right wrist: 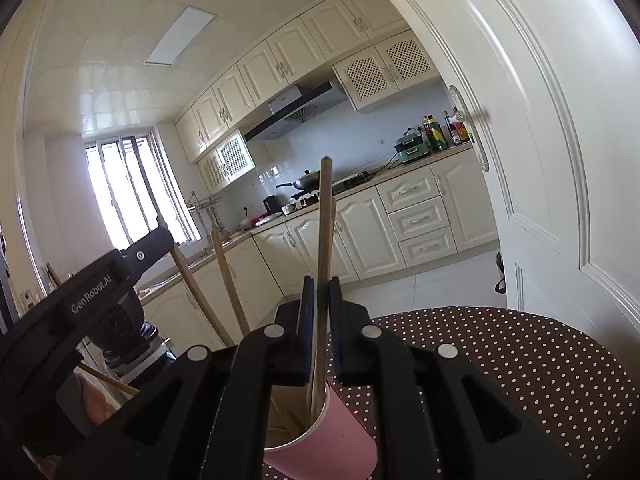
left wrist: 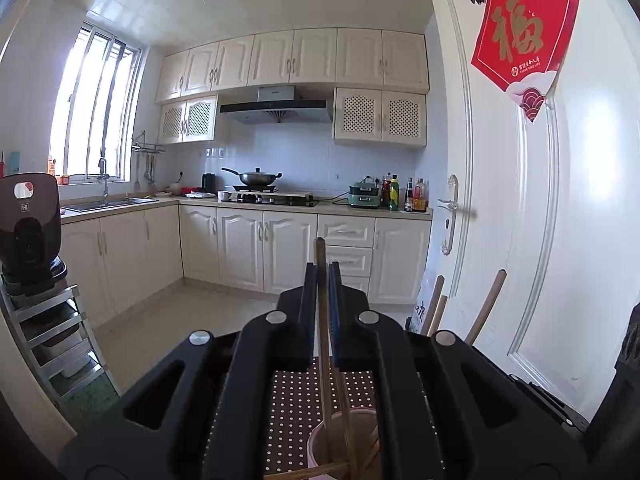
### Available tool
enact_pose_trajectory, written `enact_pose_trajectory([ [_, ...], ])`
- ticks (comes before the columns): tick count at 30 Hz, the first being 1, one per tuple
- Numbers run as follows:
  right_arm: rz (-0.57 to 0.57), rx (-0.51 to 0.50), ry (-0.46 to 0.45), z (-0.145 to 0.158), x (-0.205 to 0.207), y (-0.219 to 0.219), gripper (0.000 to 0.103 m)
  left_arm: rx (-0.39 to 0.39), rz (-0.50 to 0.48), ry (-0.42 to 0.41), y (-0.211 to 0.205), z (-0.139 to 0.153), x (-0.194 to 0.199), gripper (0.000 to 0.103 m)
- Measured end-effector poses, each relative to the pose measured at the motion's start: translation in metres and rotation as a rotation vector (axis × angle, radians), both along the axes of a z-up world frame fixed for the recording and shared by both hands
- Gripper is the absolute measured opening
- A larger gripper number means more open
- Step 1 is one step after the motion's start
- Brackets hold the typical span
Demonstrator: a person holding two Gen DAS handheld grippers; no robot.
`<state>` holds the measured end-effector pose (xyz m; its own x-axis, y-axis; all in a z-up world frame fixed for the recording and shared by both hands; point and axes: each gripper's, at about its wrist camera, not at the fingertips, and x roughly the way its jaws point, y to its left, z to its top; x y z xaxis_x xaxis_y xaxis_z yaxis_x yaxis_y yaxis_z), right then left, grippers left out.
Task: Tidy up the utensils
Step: 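Open the left tool over the cup while the right tool releases its chopstick, then raise both open tools and move back toward the remaining chopsticks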
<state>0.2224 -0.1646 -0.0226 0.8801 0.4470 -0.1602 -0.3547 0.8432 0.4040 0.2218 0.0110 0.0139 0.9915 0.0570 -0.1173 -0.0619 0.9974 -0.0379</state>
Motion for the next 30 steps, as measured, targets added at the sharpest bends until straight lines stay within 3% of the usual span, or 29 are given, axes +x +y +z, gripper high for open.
enact_pose_trajectory([
  [1,-0.001,-0.003,0.0,0.0,-0.001,0.0,0.008,0.0,-0.004,0.005,0.0,0.0,-0.001,0.009],
  [3,0.002,-0.011,0.001,0.001,-0.001,0.001,0.008,-0.001,-0.008,0.01,0.0,0.0,-0.001,0.022],
  [5,0.006,-0.012,0.007,0.001,-0.001,0.001,0.011,-0.01,0.003,-0.016,0.001,0.001,-0.005,0.067],
  [15,-0.004,-0.042,-0.009,0.009,-0.01,-0.004,0.034,-0.012,0.009,-0.032,0.005,0.008,-0.018,0.067],
  [24,-0.05,-0.058,-0.023,0.015,-0.028,-0.017,0.046,-0.009,0.018,-0.024,0.01,0.007,-0.031,0.067],
  [30,-0.074,-0.09,-0.022,0.019,-0.046,-0.022,0.049,-0.017,0.027,-0.018,0.019,0.004,-0.052,0.067],
])
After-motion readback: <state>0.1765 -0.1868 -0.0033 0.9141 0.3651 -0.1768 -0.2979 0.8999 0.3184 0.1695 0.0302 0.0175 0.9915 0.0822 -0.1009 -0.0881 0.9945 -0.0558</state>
